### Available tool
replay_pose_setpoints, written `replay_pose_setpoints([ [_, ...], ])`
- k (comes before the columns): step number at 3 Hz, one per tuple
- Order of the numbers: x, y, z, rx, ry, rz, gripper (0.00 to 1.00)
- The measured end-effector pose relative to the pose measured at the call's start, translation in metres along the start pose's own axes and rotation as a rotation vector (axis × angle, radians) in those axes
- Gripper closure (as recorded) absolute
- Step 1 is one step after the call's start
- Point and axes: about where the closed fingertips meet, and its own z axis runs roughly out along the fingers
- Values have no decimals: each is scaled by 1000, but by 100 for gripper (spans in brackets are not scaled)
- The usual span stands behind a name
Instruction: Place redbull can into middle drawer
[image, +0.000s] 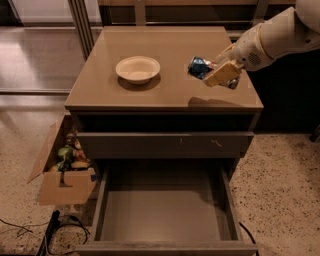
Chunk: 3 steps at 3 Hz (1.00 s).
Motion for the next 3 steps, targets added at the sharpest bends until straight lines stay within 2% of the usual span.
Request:
replay_pose_setpoints([
  [1, 20, 42, -26, 8, -20, 10, 100],
  [2, 52, 92, -36, 1, 0, 50, 100],
  [3, 52, 91, -36, 1, 0, 50, 100],
])
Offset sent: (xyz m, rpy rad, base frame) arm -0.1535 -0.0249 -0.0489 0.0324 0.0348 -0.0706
